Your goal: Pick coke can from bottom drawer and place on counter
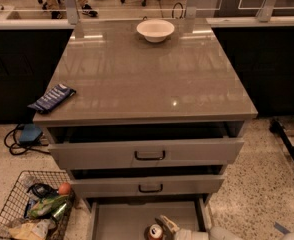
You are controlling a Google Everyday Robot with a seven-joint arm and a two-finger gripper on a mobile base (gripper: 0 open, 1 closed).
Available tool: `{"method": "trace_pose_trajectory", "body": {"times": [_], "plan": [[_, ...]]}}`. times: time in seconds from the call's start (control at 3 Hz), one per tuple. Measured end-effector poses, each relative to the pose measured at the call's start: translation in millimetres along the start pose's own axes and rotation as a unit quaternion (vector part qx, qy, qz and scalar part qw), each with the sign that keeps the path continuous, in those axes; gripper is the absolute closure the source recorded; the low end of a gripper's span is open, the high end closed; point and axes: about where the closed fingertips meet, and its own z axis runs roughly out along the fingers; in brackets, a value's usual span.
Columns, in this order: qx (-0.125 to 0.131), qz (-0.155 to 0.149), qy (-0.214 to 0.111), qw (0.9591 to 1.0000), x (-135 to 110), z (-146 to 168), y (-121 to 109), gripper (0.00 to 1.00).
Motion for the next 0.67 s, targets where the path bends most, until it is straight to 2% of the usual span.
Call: {"method": "trace_pose_trajectory", "body": {"times": [0.33,0.67], "plan": [[-0.005,0.008,-0.017,0.9998,9,14,-1,0.00],[-0.015,0.009,-0.038,0.9991,14,24,1,0.18]]}}
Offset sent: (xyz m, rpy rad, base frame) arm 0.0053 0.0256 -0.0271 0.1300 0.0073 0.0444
